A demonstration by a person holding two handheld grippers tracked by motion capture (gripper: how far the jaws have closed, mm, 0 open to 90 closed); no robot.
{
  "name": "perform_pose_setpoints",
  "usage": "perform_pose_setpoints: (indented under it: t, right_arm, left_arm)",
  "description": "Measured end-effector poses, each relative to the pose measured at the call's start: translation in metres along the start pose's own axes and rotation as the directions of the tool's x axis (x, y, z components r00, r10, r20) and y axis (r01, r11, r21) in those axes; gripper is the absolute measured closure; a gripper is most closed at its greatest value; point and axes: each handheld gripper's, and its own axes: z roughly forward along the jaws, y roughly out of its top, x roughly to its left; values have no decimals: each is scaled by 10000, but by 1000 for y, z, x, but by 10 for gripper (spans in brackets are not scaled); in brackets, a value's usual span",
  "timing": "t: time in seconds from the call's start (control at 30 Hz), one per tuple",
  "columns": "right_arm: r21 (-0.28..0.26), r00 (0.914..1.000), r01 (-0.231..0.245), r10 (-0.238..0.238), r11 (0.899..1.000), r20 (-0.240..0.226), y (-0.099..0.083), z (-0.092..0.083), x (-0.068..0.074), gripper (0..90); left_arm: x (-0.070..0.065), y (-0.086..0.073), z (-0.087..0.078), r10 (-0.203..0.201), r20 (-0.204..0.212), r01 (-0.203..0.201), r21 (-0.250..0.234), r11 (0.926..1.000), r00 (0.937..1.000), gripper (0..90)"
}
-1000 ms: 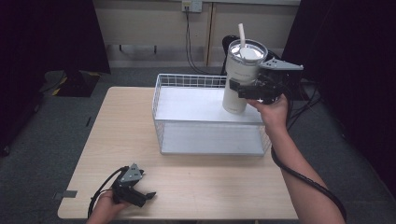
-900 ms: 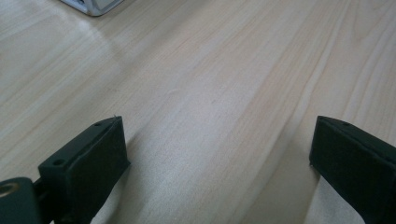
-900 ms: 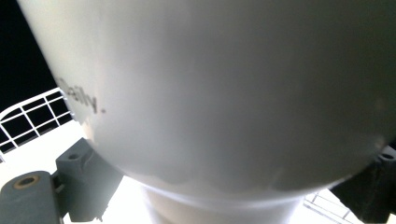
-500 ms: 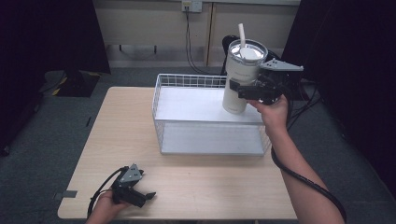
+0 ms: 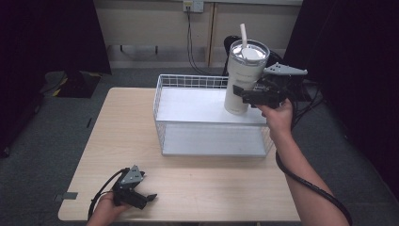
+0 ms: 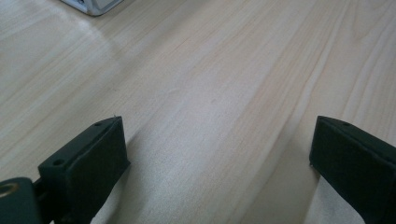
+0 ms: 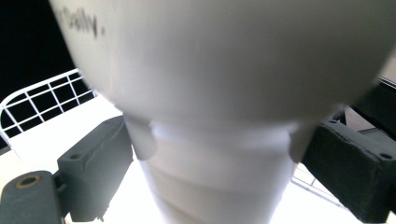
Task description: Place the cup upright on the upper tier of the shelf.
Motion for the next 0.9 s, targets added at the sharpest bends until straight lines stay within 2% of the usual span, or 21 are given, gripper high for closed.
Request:
perform_pose_setpoints:
  t: [0.27,0.6,0.9]
  right_arm:
    - [17,9999,-59,60,10000,-112,-5,-13,-4,92]
    - [39,9997,148,-148,9999,-198,-11,-27,-2,93]
    - [110,9976,361,-353,9993,-601,-18,-37,5,94]
  left_arm:
    - [0,0,0,-1,0,1,0,10000,10000,35]
    - [0,0,0,-1,0,1,0,10000,10000,35]
    - [0,0,0,-34,17,34,-6,10000,10000,35]
